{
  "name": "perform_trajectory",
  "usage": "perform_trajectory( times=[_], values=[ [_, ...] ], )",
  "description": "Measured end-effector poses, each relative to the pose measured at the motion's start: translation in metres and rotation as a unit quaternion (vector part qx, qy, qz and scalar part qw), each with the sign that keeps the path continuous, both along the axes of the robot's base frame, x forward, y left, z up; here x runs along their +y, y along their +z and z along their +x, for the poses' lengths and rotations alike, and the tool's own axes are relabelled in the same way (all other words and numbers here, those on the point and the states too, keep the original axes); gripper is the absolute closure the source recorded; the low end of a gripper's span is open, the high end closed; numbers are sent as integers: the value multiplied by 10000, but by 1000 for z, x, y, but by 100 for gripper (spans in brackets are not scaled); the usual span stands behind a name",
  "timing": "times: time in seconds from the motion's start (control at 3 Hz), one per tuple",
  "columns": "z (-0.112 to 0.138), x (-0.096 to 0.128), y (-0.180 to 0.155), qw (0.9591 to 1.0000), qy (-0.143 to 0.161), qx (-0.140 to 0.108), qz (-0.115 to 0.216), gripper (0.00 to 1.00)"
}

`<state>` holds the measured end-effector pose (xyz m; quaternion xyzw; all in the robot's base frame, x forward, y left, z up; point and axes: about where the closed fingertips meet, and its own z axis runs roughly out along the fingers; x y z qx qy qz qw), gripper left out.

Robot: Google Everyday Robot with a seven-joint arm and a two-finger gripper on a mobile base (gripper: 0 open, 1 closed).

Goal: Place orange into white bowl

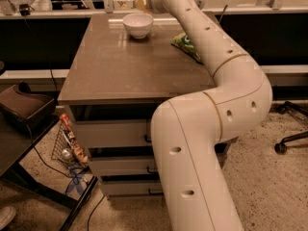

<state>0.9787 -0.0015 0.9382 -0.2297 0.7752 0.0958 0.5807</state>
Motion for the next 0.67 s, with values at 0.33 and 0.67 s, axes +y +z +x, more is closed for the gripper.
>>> perform_trajectory(
  times=[0.33, 0.67],
  values=[
    [11, 1, -24, 9992, -81, 223, 328, 100],
    [9, 17, -28, 9950, 231, 317, 921, 100]
  ],
)
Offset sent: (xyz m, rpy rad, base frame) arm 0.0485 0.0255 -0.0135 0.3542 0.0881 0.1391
